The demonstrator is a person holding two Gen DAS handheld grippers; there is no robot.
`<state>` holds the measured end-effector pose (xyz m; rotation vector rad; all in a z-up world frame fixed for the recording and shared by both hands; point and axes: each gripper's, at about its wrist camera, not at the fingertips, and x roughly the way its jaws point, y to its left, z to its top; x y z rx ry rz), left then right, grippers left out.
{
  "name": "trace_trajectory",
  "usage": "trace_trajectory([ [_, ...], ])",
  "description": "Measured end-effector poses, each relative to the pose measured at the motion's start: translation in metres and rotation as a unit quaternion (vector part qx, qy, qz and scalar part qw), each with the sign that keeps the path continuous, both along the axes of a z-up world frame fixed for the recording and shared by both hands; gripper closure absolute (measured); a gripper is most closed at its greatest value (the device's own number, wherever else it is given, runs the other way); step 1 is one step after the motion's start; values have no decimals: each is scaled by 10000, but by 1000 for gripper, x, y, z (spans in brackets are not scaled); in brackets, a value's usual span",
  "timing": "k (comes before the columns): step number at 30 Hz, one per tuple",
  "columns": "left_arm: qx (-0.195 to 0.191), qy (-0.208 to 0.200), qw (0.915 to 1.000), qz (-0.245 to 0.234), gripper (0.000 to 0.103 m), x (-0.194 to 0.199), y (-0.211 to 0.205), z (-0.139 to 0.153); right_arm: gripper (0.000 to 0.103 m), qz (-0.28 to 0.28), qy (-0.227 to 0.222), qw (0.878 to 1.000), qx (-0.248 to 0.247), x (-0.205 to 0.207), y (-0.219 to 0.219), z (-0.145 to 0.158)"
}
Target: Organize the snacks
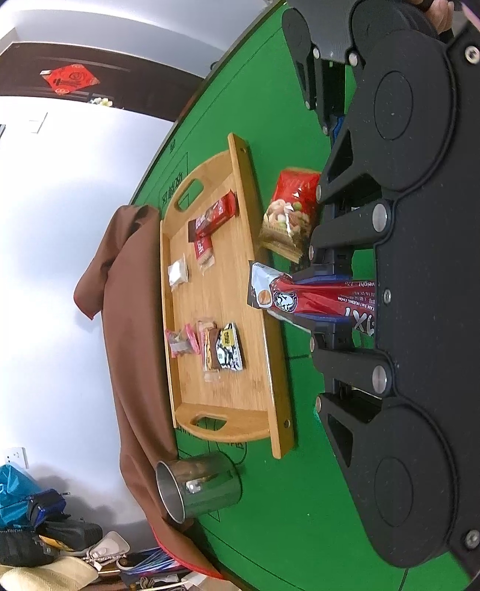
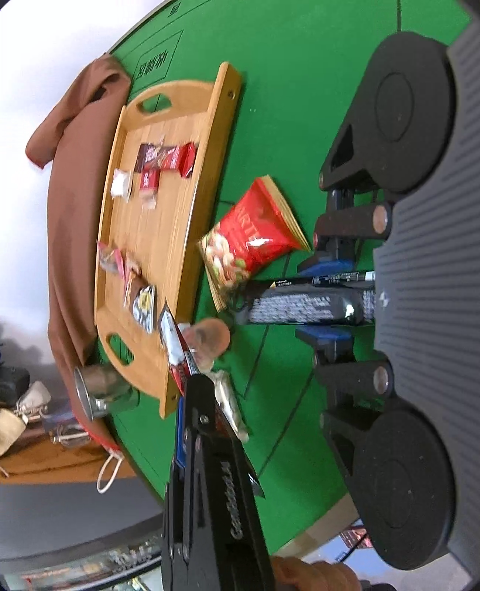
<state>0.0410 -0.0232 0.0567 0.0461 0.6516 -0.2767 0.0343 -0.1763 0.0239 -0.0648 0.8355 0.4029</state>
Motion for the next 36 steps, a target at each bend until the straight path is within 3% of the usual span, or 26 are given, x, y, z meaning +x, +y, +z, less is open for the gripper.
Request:
trace_trajectory([
  [10, -37, 62, 9999, 95, 88, 4, 7, -4, 45, 13, -84, 9996, -264, 5, 15, -7],
  [13, -49, 54, 9999, 123, 88, 5, 7, -4, 67, -176, -168, 9991, -356, 5, 20, -9],
  [21, -42, 30, 9997, 230, 88, 8, 11, 0, 68, -158, -2, 9999, 25, 2, 18, -2],
  [32, -186, -29, 9993, 318, 88, 28, 13, 17, 68, -363, -346, 9976, 487, 4, -4, 35],
  [36, -228, -80, 9989, 390, 88, 43, 13, 25, 68, -585, -578, 9956, 451, 14, -15, 49],
])
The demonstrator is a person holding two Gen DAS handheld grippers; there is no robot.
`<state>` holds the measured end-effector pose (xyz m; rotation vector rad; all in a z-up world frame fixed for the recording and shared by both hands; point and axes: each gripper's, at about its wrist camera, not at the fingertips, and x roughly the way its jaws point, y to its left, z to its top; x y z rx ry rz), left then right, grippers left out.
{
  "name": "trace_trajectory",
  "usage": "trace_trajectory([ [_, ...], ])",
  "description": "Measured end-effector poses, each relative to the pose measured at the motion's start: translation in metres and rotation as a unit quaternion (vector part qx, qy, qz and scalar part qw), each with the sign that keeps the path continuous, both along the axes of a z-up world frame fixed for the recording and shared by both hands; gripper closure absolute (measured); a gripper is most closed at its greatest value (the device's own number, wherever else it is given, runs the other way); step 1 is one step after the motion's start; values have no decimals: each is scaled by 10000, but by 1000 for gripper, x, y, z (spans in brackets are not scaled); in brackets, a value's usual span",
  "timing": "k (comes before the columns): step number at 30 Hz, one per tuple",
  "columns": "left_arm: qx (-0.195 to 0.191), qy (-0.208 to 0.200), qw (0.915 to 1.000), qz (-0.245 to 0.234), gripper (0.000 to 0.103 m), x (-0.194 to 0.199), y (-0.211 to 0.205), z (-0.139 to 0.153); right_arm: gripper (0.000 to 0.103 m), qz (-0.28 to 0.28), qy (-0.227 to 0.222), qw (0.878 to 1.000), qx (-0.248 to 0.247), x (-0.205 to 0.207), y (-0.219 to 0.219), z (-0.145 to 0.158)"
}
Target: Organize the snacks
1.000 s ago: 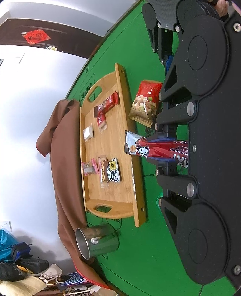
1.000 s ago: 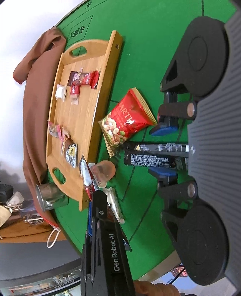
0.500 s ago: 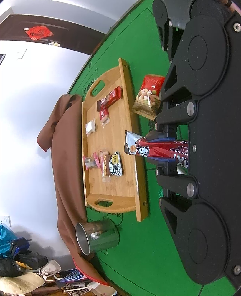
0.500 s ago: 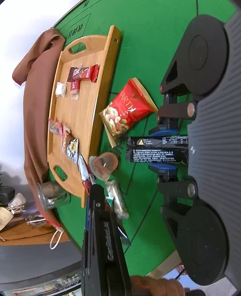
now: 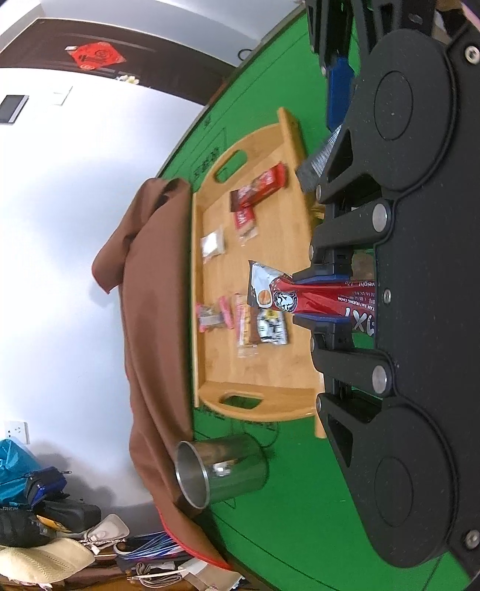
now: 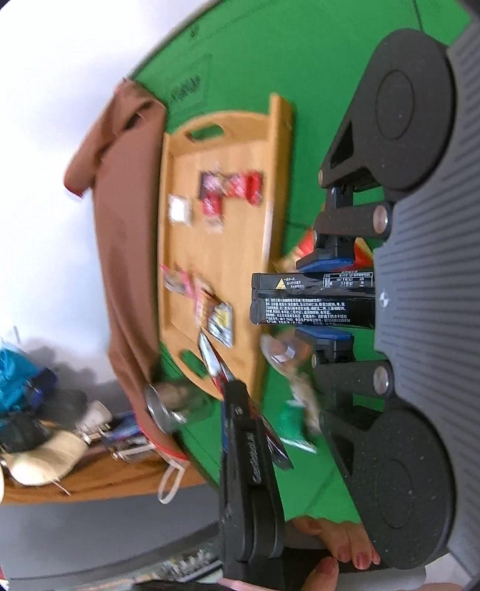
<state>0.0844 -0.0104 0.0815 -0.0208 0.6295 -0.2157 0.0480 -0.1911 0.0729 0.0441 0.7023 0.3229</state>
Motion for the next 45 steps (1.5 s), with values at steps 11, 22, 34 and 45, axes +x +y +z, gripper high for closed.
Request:
trace_trajectory([
  [11, -9, 53, 9993, 377, 88, 56, 5, 13, 68, -729, -193, 9971, -126, 58, -36, 21],
  [22, -14, 317, 9977, 591, 88, 108, 5, 4, 68, -1237, 52, 9922, -113, 124, -60, 19],
  [34, -177, 660, 9934, 917, 88, 171, 14, -17, 68, -1697, 554, 9838, -159, 192, -70, -2],
  [45, -139, 874, 9903, 1071, 88, 207, 8, -46, 68, -1788, 787, 9804, -266, 224, -73, -22],
])
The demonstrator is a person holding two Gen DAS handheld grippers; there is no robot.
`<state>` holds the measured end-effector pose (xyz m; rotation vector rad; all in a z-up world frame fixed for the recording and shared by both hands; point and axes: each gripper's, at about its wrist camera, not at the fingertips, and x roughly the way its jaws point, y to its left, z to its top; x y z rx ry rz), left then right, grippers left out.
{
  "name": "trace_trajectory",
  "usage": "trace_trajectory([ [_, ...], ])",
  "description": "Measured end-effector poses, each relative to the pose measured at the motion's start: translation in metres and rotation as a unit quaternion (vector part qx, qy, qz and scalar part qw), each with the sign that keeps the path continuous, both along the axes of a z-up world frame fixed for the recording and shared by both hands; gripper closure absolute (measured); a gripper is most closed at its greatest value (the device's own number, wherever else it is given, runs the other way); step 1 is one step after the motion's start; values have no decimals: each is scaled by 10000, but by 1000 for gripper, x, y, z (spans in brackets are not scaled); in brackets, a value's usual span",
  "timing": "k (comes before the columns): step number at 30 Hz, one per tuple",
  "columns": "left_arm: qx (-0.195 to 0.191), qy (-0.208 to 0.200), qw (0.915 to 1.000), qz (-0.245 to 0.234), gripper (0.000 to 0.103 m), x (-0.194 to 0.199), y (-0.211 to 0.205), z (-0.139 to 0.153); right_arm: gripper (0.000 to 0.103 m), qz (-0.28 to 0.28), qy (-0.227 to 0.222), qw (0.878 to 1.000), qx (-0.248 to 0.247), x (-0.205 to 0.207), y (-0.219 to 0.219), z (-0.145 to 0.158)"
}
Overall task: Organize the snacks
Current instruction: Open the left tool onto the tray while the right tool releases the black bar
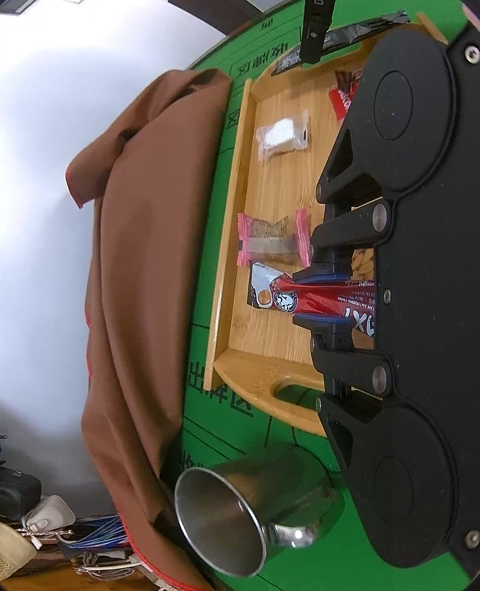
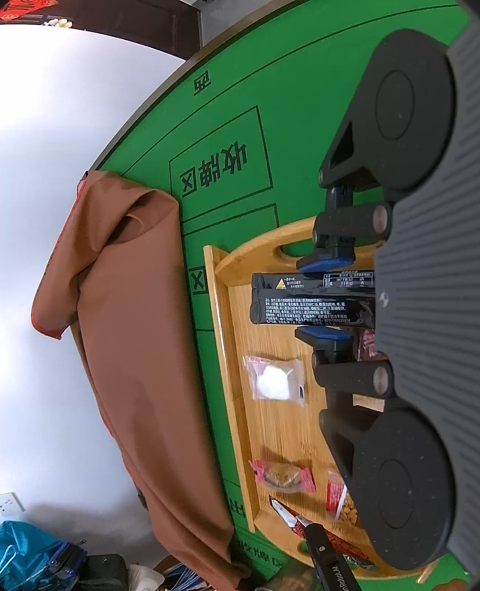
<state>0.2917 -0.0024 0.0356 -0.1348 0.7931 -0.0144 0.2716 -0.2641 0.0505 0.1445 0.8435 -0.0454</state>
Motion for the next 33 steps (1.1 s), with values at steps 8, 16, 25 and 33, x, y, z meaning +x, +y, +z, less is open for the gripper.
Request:
trace_trajectory([
  [8, -46, 91, 9999, 34, 88, 13, 0, -12, 68, 34, 68, 10000, -60, 10, -1, -8],
  [16, 53, 118, 9999, 50, 88, 17, -3, -15, 68, 53, 119, 9999, -76, 15, 1, -14],
  [25, 183, 117, 9998, 23, 83, 14, -8, -14, 65, 109, 190, 9998, -39, 17, 4, -23],
  [33, 375, -155, 9990, -172, 54, -3, -16, 3, 45, 180, -64, 9998, -105, 3, 7, -8],
])
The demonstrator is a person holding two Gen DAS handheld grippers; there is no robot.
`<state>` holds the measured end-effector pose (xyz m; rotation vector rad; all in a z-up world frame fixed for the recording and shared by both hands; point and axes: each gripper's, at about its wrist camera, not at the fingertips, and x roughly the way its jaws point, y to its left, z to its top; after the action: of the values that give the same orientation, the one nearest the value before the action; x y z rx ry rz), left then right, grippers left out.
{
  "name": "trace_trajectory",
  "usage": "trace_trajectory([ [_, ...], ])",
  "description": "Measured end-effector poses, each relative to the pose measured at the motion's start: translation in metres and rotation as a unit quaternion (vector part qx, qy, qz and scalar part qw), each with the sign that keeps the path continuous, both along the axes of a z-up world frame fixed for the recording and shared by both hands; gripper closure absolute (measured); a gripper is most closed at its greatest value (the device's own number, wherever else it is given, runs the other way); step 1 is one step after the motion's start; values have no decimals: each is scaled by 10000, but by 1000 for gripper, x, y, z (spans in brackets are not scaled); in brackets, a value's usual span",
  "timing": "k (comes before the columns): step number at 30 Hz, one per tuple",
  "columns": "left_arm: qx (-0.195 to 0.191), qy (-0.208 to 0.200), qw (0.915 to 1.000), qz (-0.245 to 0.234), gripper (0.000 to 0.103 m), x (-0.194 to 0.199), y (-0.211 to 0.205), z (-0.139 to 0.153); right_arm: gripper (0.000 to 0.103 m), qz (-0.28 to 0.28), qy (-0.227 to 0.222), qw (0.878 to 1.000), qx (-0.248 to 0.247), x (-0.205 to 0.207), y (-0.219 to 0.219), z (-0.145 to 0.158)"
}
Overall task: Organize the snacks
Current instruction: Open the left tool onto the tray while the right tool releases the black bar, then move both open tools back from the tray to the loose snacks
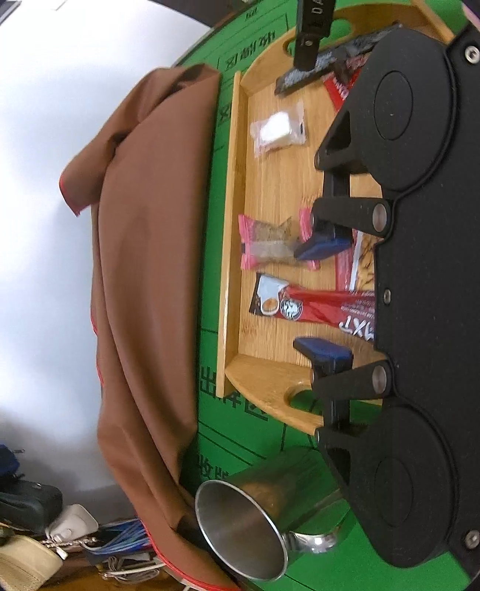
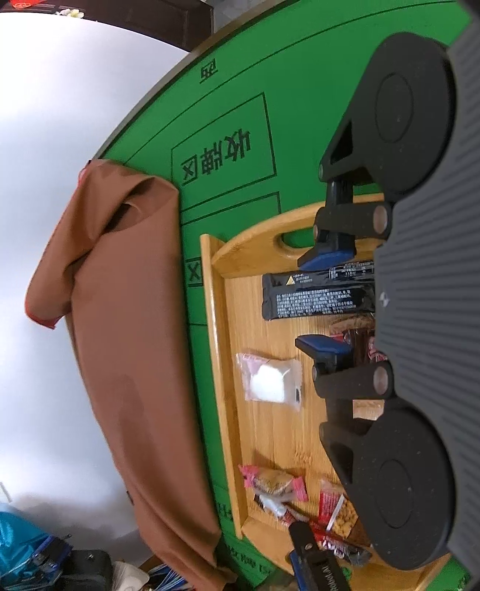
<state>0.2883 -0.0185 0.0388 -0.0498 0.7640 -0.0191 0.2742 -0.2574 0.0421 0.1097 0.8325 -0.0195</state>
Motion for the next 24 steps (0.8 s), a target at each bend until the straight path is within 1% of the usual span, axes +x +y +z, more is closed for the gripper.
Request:
trace_trajectory([
  [6, -14, -95, 9999, -130, 36, -20, -2, 9, 39, 184, -139, 9997, -41, -20, 4, 13],
  [10, -8, -203, 9995, -229, 20, -40, -3, 16, 35, 317, -199, 9993, 4, -36, 7, 17],
  [11, -4, -237, 9994, -257, 18, -45, -3, 18, 34, 355, -215, 9991, 10, -41, 8, 18],
  [19, -31, -489, 9979, -425, 7, -90, 1, 32, 27, 707, -372, 9967, -127, -83, 22, 25],
  [24, -49, -635, 9965, -543, 5, -117, 4, 35, 23, 1020, -415, 9938, -128, -108, 31, 26],
])
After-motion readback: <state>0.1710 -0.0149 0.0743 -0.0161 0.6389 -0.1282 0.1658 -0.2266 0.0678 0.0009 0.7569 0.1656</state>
